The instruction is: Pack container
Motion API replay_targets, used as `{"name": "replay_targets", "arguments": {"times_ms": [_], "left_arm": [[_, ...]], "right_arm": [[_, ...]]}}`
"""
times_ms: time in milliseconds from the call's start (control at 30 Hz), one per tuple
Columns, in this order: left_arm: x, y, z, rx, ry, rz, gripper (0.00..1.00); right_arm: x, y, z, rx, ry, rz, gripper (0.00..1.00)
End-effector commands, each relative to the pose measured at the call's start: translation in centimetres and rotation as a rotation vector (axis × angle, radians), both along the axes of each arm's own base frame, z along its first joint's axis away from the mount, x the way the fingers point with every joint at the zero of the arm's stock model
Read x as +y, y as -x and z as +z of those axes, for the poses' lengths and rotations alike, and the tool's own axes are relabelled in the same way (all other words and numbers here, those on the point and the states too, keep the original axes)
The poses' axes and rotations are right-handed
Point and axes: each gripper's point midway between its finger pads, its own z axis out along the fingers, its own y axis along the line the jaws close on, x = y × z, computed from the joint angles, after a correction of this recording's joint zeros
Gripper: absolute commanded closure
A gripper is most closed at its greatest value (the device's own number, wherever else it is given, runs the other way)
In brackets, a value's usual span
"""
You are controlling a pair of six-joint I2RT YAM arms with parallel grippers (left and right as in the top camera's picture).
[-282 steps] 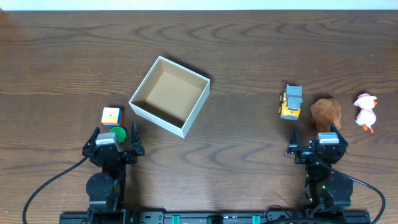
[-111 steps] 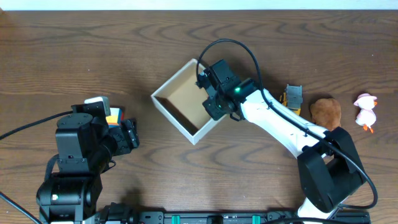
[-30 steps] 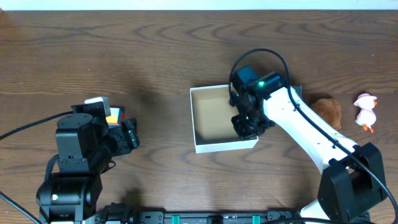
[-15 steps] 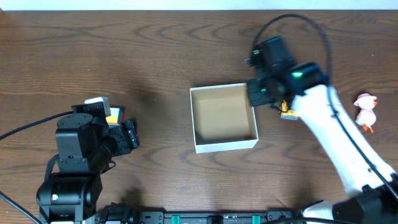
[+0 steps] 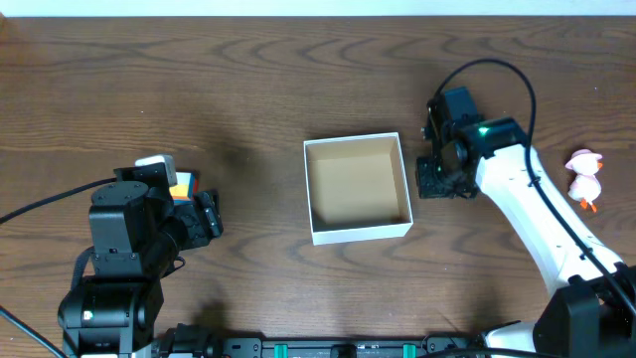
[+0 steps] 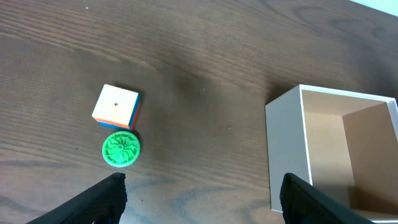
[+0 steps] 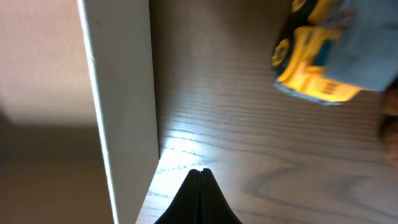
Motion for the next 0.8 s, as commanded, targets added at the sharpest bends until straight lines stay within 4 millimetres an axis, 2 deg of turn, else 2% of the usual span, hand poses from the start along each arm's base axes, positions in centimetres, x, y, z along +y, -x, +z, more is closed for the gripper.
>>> {"name": "replay_targets", "arguments": {"times_ms": [0,300,767], "left_arm": [[0.0,-0.1,0.6,-0.012,0.006,0.001,0.21],[0.0,-0.1,0.6,-0.012,0.006,0.001,0.21],[0.0,-0.1,0.6,-0.012,0.006,0.001,0.21]], "right_arm": [[1.5,1.1,-1.0,0.044,-0.069,0.021,0.99],[5.1,2.7,-0.9,0.093,-0.277,0.196,0.99],[5.8,3.1,-0.6,0.108,-0.323,0.204,0.99]]}}
